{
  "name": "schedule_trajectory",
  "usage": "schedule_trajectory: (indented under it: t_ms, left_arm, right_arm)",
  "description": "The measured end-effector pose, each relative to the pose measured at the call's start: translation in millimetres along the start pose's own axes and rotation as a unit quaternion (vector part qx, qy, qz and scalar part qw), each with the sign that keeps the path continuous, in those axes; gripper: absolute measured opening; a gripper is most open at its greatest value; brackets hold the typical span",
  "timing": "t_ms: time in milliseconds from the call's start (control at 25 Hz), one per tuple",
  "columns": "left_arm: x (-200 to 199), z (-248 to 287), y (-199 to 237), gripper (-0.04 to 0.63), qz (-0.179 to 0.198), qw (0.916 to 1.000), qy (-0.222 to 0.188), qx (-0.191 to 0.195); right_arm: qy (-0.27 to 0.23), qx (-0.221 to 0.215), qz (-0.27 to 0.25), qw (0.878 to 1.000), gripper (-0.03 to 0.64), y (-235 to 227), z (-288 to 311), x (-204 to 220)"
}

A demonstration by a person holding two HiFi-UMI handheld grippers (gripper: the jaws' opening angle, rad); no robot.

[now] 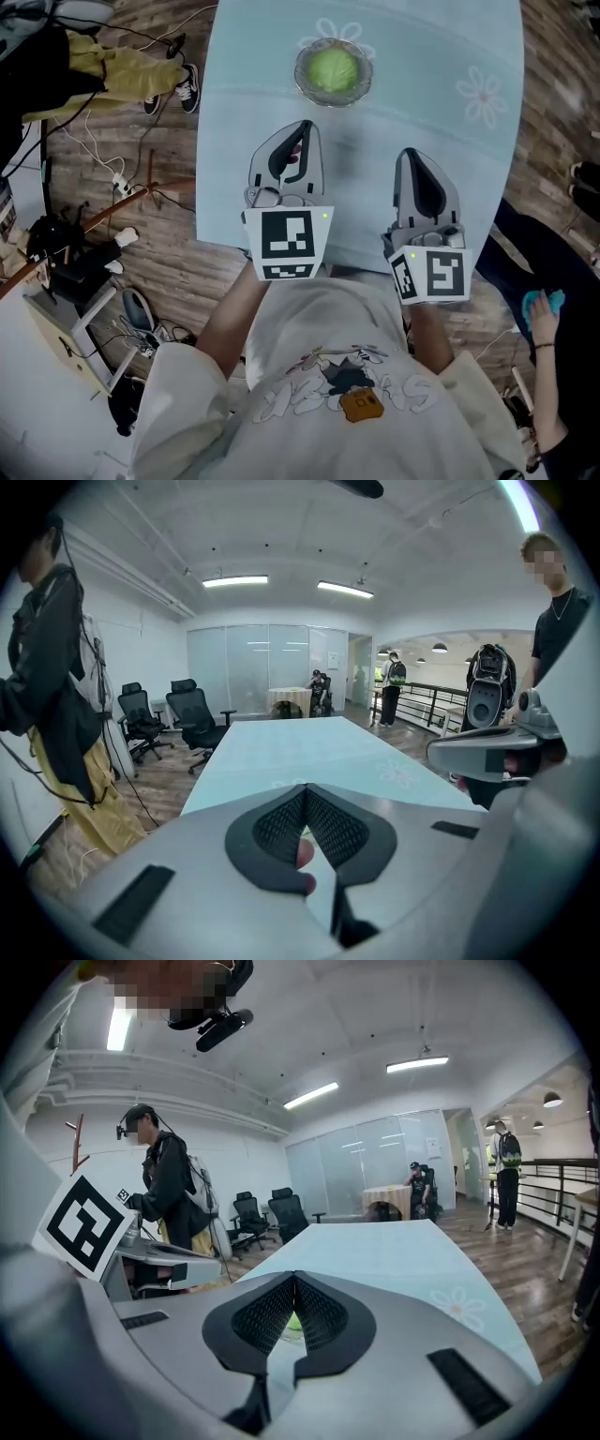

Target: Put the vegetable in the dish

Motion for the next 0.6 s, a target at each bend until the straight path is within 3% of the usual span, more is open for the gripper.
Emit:
schedule_trajectory:
  t_ms: [600]
  left_arm:
    - [-18.6,-98.3,-14.9,0.008,-0.021,0.9991,-0.028,-0.023]
  right_arm:
    - [-0.025,-0.027,-0.035,0.999,0.023,38.4,-58.6,-27.0]
Point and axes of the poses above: the fingertips, and each gripper's own axes: z forward along the fingers, y to its left, x out of its underside, the point moved 4 cm from there along -z, backward along the fingers, and after that the axes turned 7 degrees about -y, right-handed, at the moved point
